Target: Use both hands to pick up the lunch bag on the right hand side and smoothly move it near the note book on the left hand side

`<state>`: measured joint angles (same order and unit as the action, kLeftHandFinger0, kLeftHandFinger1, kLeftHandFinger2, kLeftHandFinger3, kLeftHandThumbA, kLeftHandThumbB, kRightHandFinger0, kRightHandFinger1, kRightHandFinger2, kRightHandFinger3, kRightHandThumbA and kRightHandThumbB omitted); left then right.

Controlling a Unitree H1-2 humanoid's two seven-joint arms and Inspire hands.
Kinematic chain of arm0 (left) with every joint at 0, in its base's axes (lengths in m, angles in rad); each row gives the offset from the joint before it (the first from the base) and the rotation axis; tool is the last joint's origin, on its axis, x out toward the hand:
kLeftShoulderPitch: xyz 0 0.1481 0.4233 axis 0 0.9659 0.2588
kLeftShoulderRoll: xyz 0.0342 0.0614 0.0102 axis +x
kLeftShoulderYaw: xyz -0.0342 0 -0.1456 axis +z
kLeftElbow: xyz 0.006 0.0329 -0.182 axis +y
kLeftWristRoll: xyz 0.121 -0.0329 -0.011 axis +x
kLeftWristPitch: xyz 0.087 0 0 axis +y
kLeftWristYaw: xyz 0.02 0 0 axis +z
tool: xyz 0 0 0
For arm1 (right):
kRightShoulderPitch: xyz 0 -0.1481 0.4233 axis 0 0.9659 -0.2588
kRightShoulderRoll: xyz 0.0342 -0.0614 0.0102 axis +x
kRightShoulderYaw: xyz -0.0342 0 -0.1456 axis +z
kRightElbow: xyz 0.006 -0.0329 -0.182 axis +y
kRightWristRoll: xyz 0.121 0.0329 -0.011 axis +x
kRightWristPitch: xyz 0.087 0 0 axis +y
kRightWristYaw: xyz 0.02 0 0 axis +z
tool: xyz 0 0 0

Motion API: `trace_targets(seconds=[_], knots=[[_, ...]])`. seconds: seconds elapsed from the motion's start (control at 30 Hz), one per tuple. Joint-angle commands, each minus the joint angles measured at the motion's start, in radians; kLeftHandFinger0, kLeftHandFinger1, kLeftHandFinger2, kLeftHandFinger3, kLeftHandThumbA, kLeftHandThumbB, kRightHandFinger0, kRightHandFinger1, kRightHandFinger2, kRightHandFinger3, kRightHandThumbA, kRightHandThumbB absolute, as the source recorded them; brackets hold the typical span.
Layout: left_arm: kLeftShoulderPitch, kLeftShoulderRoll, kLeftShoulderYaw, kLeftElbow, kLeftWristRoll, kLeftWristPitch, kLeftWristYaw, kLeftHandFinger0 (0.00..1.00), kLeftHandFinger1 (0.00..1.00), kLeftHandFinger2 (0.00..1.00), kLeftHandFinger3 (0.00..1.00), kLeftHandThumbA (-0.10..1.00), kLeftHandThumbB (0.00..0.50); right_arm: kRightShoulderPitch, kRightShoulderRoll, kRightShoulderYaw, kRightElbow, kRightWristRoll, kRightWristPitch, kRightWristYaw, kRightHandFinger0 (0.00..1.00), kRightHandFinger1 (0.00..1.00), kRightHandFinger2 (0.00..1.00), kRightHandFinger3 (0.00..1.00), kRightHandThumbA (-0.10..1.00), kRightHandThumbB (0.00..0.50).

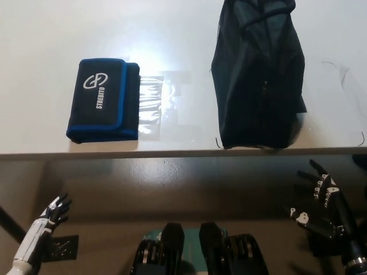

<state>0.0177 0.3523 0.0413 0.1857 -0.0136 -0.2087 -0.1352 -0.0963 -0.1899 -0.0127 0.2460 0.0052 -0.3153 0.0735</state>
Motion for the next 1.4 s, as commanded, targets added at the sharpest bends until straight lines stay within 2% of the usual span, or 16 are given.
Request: trace_targets(seconds=[0.0, 0.1, 0.23, 0.27, 0.33, 0.43, 0.6, 0.7, 0.73, 0.77, 0.87, 0.9, 1.0, 1.03, 1.27, 1.37], knots=[[-0.016, 0.025, 0.004, -0.046, -0.039, -0.106, -0.047, 1.0, 1.0, 1.0, 1.0, 1.0, 0.199, -0.003, 0.014, -0.044, -0.108, 0.026, -0.155, -0.035, 0.67, 0.65, 0.8, 1.0, 1.0, 0.163], [-0.007, 0.023, 0.008, -0.104, -0.024, -0.118, -0.038, 1.0, 1.0, 1.0, 1.0, 1.0, 0.198, 0.007, 0.019, -0.073, -0.177, 0.043, -0.155, -0.037, 0.64, 0.64, 0.8, 1.0, 1.0, 0.142], [0.011, 0.026, 0.016, -0.177, -0.009, -0.136, -0.031, 1.0, 1.0, 1.0, 1.0, 1.0, 0.202, 0.014, 0.019, -0.101, -0.239, 0.06, -0.155, -0.027, 0.66, 0.67, 0.84, 1.0, 1.0, 0.128], [0.014, 0.026, 0.018, -0.201, -0.018, -0.128, -0.033, 1.0, 1.0, 1.0, 1.0, 1.0, 0.218, 0.014, 0.013, -0.103, -0.259, 0.068, -0.155, -0.024, 0.69, 0.7, 0.87, 1.0, 1.0, 0.109], [0.017, 0.027, 0.024, -0.234, -0.023, -0.12, -0.034, 1.0, 1.0, 1.0, 1.0, 1.0, 0.234, 0.013, 0.01, -0.109, -0.284, 0.081, -0.15, -0.02, 0.72, 0.72, 0.9, 1.0, 1.0, 0.107], [0.021, 0.027, 0.028, -0.299, -0.034, -0.11, -0.041, 1.0, 1.0, 1.0, 1.0, 1.0, 0.229, 0.009, 0.005, -0.123, -0.327, 0.089, -0.132, -0.021, 0.75, 0.75, 0.93, 1.0, 1.0, 0.089], [0.005, 0.028, 0.028, -0.395, -0.079, -0.08, -0.063, 1.0, 1.0, 1.0, 1.0, 1.0, 0.207, -0.014, 0.001, -0.151, -0.376, 0.098, -0.096, -0.031, 0.74, 0.76, 0.95, 1.0, 1.0, 0.116], [-0.025, 0.033, 0.024, -0.432, -0.105, -0.059, -0.078, 1.0, 1.0, 1.0, 1.0, 1.0, 0.229, -0.037, -0.005, -0.167, -0.386, 0.106, -0.07, -0.038, 0.76, 0.79, 1.0, 1.0, 1.0, 0.139], [-0.037, 0.036, 0.024, -0.439, -0.113, -0.053, -0.083, 1.0, 1.0, 1.0, 1.0, 1.0, 0.237, -0.047, -0.007, -0.17, -0.383, 0.109, -0.068, -0.036, 0.8, 0.84, 1.0, 1.0, 1.0, 0.136], [-0.062, 0.04, 0.025, -0.447, -0.118, -0.037, -0.086, 1.0, 1.0, 1.0, 1.0, 1.0, 0.252, -0.069, -0.016, -0.174, -0.373, 0.11, -0.067, -0.032, 0.82, 0.88, 1.0, 1.0, 1.0, 0.131], [-0.117, 0.049, 0.022, -0.448, -0.119, -0.022, -0.097, 1.0, 1.0, 1.0, 1.0, 1.0, 0.223, -0.108, -0.023, -0.181, -0.372, 0.133, -0.036, -0.03, 0.89, 0.95, 1.0, 1.0, 1.0, 0.157], [-0.146, 0.051, 0.021, -0.446, -0.113, -0.007, -0.098, 1.0, 1.0, 1.0, 1.0, 1.0, 0.225, -0.132, -0.026, -0.185, -0.368, 0.153, -0.023, -0.03, 0.94, 1.0, 1.0, 1.0, 1.0, 0.164], [-0.225, 0.058, 0.015, -0.446, -0.099, 0.058, -0.102, 1.0, 1.0, 1.0, 1.0, 1.0, 0.258, -0.189, -0.042, -0.196, -0.347, 0.202, -0.002, -0.018, 1.0, 1.0, 1.0, 1.0, 1.0, 0.152], [-0.271, 0.061, 0.01, -0.436, -0.094, 0.073, -0.106, 1.0, 1.0, 1.0, 1.0, 1.0, 0.241, -0.216, -0.049, -0.203, -0.332, 0.234, 0.013, -0.012, 1.0, 1.0, 1.0, 1.0, 1.0, 0.125], [-0.465, 0.044, -0.015, -0.35, -0.012, 0.147, -0.093, 1.0, 1.0, 1.0, 1.0, 1.0, 0.225, -0.329, -0.06, -0.23, -0.251, 0.336, 0.096, -0.009, 1.0, 1.0, 1.0, 1.0, 1.0, 0.199], [-0.53, 0.027, -0.034, -0.311, -0.001, 0.177, -0.091, 1.0, 1.0, 1.0, 1.0, 1.0, 0.205, -0.374, -0.051, -0.229, -0.213, 0.334, 0.092, -0.011, 1.0, 1.0, 1.0, 1.0, 1.0, 0.181]])
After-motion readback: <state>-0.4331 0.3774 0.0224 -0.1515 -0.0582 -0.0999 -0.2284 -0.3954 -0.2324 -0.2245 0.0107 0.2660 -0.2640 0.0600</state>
